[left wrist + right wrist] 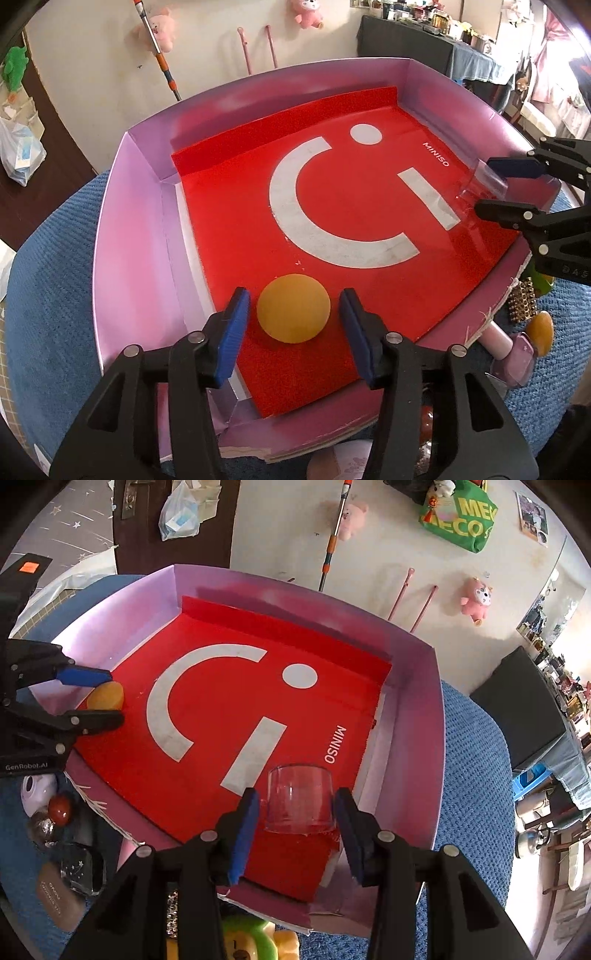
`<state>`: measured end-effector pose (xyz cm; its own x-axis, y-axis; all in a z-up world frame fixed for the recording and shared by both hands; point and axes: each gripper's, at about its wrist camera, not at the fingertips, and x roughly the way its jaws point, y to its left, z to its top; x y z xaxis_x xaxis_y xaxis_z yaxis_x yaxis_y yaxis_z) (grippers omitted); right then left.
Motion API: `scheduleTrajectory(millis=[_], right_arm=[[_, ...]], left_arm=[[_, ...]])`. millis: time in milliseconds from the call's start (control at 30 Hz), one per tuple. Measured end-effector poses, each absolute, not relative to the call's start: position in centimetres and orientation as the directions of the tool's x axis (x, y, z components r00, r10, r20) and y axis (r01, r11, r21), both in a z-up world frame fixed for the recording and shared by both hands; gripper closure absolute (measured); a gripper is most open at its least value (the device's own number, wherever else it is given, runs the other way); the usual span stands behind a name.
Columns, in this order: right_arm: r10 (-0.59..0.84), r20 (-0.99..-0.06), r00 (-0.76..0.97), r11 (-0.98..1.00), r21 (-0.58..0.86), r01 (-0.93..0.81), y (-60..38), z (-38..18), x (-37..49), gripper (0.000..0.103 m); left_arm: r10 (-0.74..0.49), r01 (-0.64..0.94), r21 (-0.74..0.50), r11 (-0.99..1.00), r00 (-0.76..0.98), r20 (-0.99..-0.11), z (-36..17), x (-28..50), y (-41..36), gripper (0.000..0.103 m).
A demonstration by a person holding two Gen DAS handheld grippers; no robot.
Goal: Organize rigid objects
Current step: 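Carry both into the pink box and open both tools to release, then withdraw both tools from the box toward the remaining items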
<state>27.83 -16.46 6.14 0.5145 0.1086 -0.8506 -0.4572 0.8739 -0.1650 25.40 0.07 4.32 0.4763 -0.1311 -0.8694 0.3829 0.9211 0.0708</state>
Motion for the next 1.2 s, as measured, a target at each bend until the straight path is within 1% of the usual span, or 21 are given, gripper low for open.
scheduleTrajectory(millis=[100,200,267,333,367,400,433,533,567,600,667,700,867,967,1133,1200], right_arm=[[0.112,-0.849,0.517,0.873,-0.164,-0.459,-16.3,6.2,27.7,0.048],[0.117,-0.846,0.52,0.877,-0.158,-0.454,-16.4,6.3,27.6,0.048],[0.122,-0.843,0.524,0.88,-0.153,-0.45,-16.5,6.6,27.5,0.047],[0.13,-0.837,0.532,0.883,-0.146,-0.446,-16.6,7.0,27.3,0.044],[0.134,-0.834,0.536,0.884,-0.143,-0.444,-16.6,7.2,27.2,0.039],[0.14,-0.828,0.543,0.885,-0.141,-0.443,-16.7,7.5,26.9,0.034],[0.145,-0.822,0.551,0.886,-0.14,-0.441,-16.7,7.9,26.7,0.032],[0.166,-0.803,0.572,0.893,-0.124,-0.433,-16.9,9.0,25.8,0.031],[0.177,-0.795,0.58,0.896,-0.115,-0.429,-16.9,9.5,25.4,0.028],[0.186,-0.785,0.591,0.898,-0.108,-0.426,-17.0,10.0,25.0,0.022],[0.203,-0.759,0.618,0.903,-0.099,-0.418,-17.1,11.1,24.0,0.016],[0.211,-0.745,0.633,0.905,-0.095,-0.414,-17.2,11.6,23.4,0.014],[0.246,-0.679,0.692,0.921,-0.06,-0.386,-17.8,13.9,20.5,0.007],[0.272,-0.626,0.731,0.928,-0.031,-0.372,-18.4,15.2,18.0,0.0],[0.305,-0.555,0.774,0.934,0.016,-0.357,-19.0,16.2,13.8,0.0],[0.31,-0.534,0.787,0.937,0.029,-0.349,-19.1,16.1,12.1,0.0]], left_arm=[[-0.131,0.38,0.07,0.922,0.479,-0.868,4.4,25.3,0.0,0.051],[-0.151,0.37,0.043,0.928,0.479,-0.865,4.7,25.0,0.3,0.051],[-0.172,0.365,0.019,0.931,0.482,-0.859,5.1,24.7,0.6,0.046],[-0.195,0.368,0.001,0.93,0.494,-0.848,5.8,24.3,0.7,0.042],[-0.203,0.367,-0.004,0.93,0.505,-0.839,6.2,23.9,0.8,0.04],[-0.209,0.364,-0.008,0.931,0.517,-0.83,6.6,23.6,0.9,0.036],[-0.217,0.36,-0.014,0.933,0.531,-0.819,7.1,23.2,1.0,0.033],[-0.253,0.355,-0.048,0.934,0.56,-0.789,8.5,22.1,1.4,0.032],[-0.263,0.355,-0.057,0.933,0.567,-0.781,8.9,21.7,1.4,0.032],[-0.272,0.354,-0.065,0.933,0.576,-0.77,9.3,21.2,1.6,0.031],[-0.287,0.351,-0.078,0.933,0.597,-0.749,10.1,20.3,1.8,0.027],[-0.294,0.349,-0.085,0.933,0.606,-0.739,10.4,19.8,2.0,0.024],[-0.331,0.35,-0.119,0.929,0.644,-0.69,11.7,17.1,2.5,0.023],[-0.327,0.339,-0.115,0.934,0.678,-0.658,12.3,15.0,2.7,0.022],[-0.338,0.321,-0.139,0.937,0.73,-0.593,12.7,11.3,3.1,0.01],[-0.337,0.313,-0.142,0.939,0.753,-0.565,12.6,10.0,3.2,0.01]])
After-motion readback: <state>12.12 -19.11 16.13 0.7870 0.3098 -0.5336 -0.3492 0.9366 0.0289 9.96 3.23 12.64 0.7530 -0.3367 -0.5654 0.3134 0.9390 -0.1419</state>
